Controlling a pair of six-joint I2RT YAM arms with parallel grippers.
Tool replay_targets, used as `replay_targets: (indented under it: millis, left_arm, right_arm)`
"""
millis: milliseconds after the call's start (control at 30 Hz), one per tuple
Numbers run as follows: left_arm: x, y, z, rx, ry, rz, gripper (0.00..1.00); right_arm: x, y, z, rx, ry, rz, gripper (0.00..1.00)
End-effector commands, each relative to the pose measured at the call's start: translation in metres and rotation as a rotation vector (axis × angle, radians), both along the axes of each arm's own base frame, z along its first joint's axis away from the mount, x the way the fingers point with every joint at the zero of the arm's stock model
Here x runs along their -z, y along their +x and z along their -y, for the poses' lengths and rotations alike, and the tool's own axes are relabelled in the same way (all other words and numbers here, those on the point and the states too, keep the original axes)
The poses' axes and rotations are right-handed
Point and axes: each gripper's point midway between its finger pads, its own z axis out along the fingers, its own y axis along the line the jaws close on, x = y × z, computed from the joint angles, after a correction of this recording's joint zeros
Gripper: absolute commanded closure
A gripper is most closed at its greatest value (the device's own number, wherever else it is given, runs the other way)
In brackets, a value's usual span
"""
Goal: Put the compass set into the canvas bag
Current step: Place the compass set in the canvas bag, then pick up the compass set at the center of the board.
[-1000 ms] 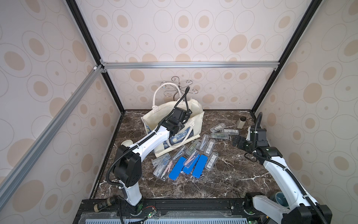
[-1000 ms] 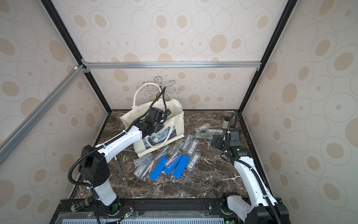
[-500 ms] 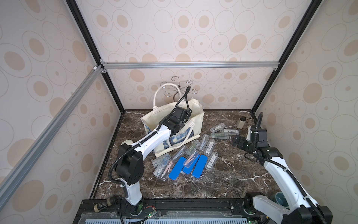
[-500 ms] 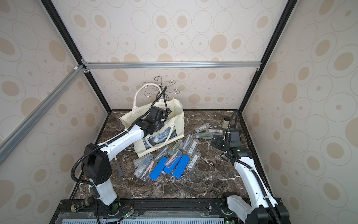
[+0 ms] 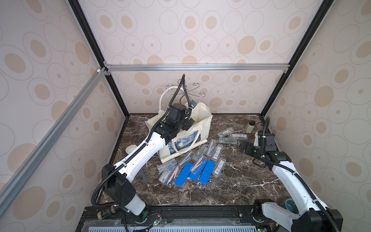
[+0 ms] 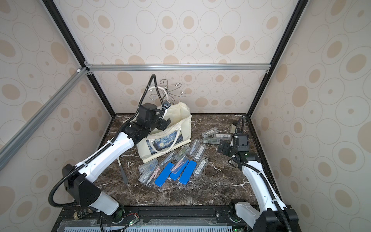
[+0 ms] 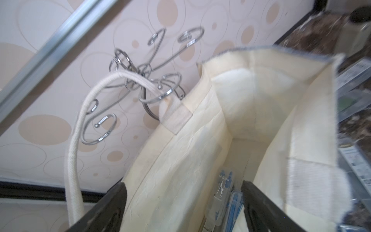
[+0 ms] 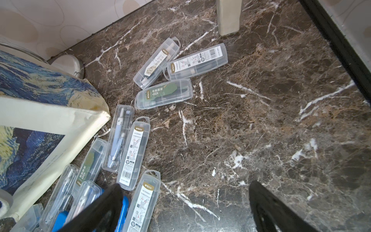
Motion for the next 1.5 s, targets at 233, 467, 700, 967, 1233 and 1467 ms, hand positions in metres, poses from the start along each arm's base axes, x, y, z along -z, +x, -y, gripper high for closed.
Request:
replay_targets:
  millis: [233, 467, 700, 967, 1233, 1467]
  left_arm:
    - [-0.024, -0.070, 0.059, 0.341, -0.446, -0.049, 0.00]
    - [0.024, -0.093, 0.097, 0.280, -0.422, -0.115, 0.00]
    - [0.091, -0.114, 0.143, 0.280, -0.336, -0.246, 0.00]
    - [0.176, -0.129, 0.185, 0.273, -0.267, -0.481, 0.00]
    - [0.225, -0.138, 0.221, 0.266, -0.199, -0.614, 0.04]
    - [0.259, -0.139, 0.240, 0.230, -0.114, -0.679, 0.06]
  right_arm:
    - [0.029, -0.009, -0.011, -0.062, 0.034, -0.129, 0.00]
    - [0.052, -0.021, -0.020, -0.082, 0.078, -0.205, 0.00]
    - [0.068, -0.028, 0.001, 0.012, 0.002, -0.260, 0.00]
    - [0.070, -0.025, 0.019, 0.102, -0.040, -0.289, 0.00]
    - [0.065, -0.027, 0.036, 0.147, -0.061, -0.267, 0.00]
    - [0.070, -0.033, 0.043, 0.162, -0.064, -0.260, 0.00]
